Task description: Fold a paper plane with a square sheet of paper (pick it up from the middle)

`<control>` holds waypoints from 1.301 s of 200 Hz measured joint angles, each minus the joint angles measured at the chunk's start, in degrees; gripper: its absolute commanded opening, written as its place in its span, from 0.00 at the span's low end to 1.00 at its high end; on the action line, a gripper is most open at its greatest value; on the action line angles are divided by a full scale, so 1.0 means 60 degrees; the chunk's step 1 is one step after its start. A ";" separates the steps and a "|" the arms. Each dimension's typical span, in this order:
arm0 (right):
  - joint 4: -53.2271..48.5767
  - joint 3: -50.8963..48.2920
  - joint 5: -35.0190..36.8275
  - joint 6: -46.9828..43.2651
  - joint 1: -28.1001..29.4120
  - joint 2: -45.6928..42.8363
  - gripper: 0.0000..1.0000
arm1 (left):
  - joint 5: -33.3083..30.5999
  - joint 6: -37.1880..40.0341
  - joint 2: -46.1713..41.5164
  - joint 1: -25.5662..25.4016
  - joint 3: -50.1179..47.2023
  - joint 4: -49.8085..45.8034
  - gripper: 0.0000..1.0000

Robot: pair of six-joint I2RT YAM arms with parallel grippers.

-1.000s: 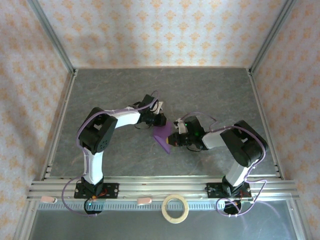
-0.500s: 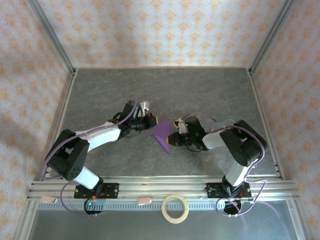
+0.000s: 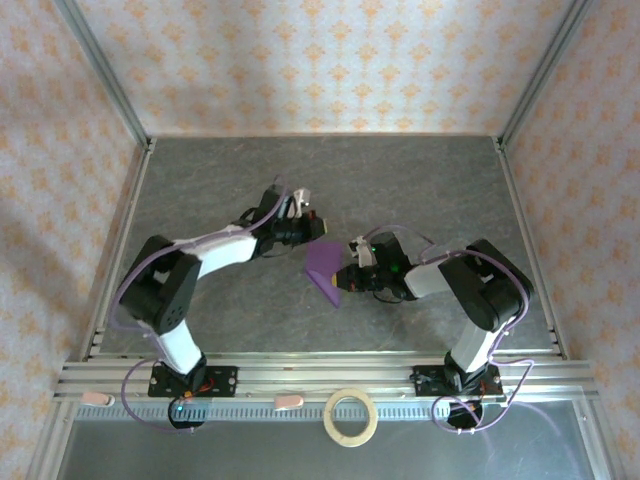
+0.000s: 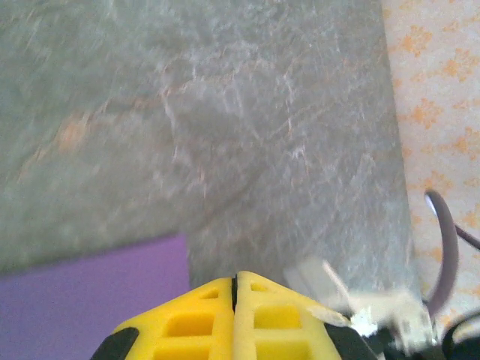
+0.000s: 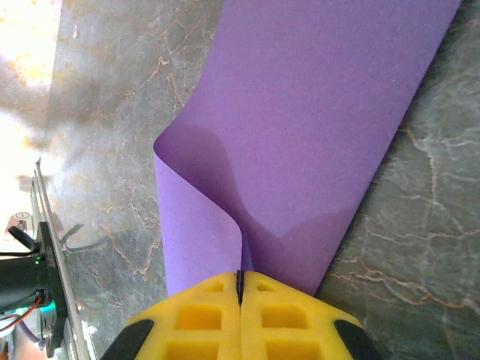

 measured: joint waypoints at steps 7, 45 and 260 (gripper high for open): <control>-0.0004 0.0004 -0.0004 -0.0004 0.0000 0.0000 0.00 | 0.0007 0.0219 0.0379 0.0000 0.0335 -0.0160 0.00; -0.0069 0.0044 -0.0004 -0.0007 0.0000 0.0000 0.00 | -0.0011 0.1188 0.2051 -0.0076 0.1111 -0.1362 0.00; -0.0903 0.0481 -0.0073 -0.0321 0.0004 0.0044 0.00 | -0.0353 0.1956 0.2226 -0.0262 0.1308 -0.1741 0.00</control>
